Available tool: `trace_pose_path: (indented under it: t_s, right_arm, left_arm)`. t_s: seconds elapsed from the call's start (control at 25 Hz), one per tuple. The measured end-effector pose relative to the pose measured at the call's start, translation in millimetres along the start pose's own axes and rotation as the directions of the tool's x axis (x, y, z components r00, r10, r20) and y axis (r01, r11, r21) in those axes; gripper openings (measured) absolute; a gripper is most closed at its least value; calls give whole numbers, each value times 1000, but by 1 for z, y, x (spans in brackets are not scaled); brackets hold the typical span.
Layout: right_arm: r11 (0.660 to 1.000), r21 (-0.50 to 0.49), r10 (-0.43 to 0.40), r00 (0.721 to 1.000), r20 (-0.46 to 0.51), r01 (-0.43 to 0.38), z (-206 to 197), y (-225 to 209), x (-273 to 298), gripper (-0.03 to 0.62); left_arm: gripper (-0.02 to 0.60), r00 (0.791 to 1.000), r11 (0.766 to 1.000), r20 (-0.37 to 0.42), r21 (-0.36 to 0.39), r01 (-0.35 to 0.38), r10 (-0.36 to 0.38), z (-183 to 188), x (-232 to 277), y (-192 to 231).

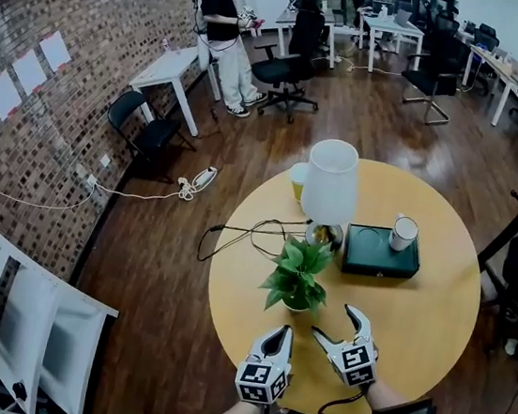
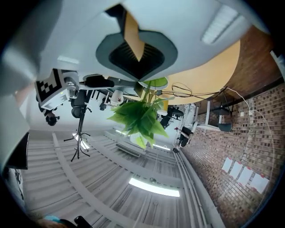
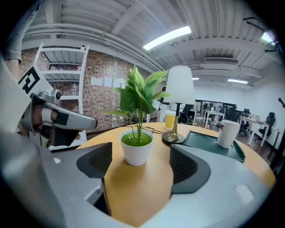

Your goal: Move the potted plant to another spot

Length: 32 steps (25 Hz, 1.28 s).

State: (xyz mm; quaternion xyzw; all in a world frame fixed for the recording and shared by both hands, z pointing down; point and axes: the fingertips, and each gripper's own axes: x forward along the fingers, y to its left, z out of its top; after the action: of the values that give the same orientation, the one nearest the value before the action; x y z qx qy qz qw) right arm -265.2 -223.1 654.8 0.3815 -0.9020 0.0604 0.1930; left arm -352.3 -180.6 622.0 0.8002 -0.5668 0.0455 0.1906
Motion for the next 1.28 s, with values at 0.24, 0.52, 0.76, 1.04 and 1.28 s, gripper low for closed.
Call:
trace_pose_path:
  t_s: [0.24,0.52,0.76,1.04,1.28]
  right_arm:
    - [998,4,-55,997,46,55,15,-16,-76,275]
    - [996,-2,-91,990,104,92,17,-44,-161,33]
    - [996,7,-88,987,132,87,6,-55,-229,8]
    - [998,27,-57,989,138,54,-10,-60,-298,8]
    - [996,64,-74,989,129,66,-27,-56,-332,8]
  left_arm:
    - [0,999,999,44,33,27,-28,21,-14,-67]
    - [0,996,999,88,48,25,-29,22,-23,-149]
    - [0,993,998,117,58,15,-22,11,-41,-212]
    - [0,992,998,129,55,1,-8,-3,-66,-272]
    - [0,993,995,100,78,55,-63,-18,-75,-307]
